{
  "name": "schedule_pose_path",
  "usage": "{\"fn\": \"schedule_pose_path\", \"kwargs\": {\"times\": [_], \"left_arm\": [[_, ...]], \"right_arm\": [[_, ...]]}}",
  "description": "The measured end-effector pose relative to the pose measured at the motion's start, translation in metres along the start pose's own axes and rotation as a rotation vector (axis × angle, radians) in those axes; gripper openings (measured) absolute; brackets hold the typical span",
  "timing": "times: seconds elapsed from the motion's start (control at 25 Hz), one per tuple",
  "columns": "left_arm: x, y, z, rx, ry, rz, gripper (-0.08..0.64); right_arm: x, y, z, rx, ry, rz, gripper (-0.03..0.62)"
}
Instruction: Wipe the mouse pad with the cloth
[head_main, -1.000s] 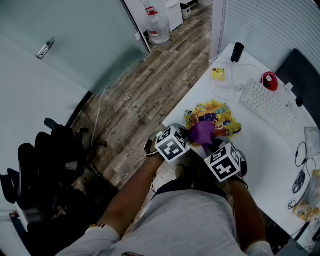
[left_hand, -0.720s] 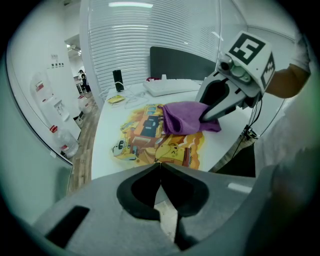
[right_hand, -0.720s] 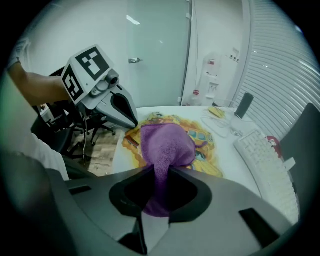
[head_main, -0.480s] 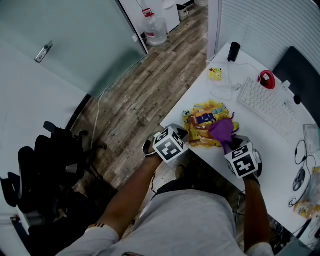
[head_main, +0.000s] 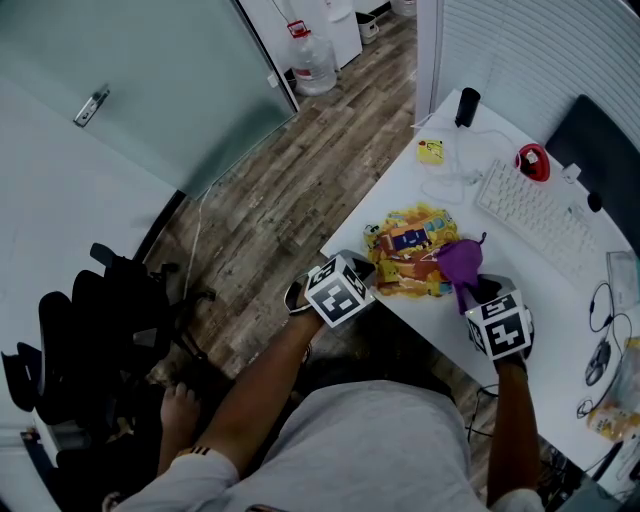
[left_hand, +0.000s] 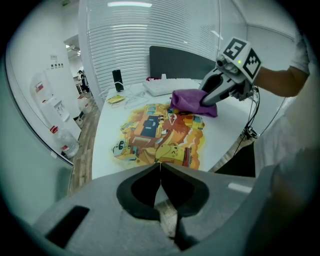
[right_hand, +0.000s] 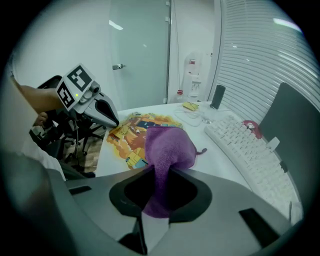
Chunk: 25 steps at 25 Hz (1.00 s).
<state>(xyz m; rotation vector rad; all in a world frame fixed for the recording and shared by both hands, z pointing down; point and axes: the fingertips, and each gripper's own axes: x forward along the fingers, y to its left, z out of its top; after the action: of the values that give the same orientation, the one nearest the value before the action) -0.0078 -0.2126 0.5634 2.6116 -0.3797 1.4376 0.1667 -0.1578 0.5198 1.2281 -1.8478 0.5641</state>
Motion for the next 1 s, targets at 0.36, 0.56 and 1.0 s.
{"fn": "schedule_pose_path", "kwargs": {"times": [0.36, 0.56, 1.0], "left_arm": [[-0.033, 0.01, 0.031, -0.023, -0.111, 0.09, 0.017], [-0.067, 0.009, 0.07, -0.059, -0.323, 0.134, 0.017], [-0.169, -0.001, 0.14, -0.077, -0.856, 0.228, 0.017]], "right_arm": [[-0.032, -0.002, 0.026, 0.063, -0.149, 0.015, 0.071], [-0.054, 0.001, 0.054, 0.077, -0.272, 0.021, 0.071], [-0.102, 0.016, 0.114, 0.073, -0.593, 0.069, 0.071]]}}
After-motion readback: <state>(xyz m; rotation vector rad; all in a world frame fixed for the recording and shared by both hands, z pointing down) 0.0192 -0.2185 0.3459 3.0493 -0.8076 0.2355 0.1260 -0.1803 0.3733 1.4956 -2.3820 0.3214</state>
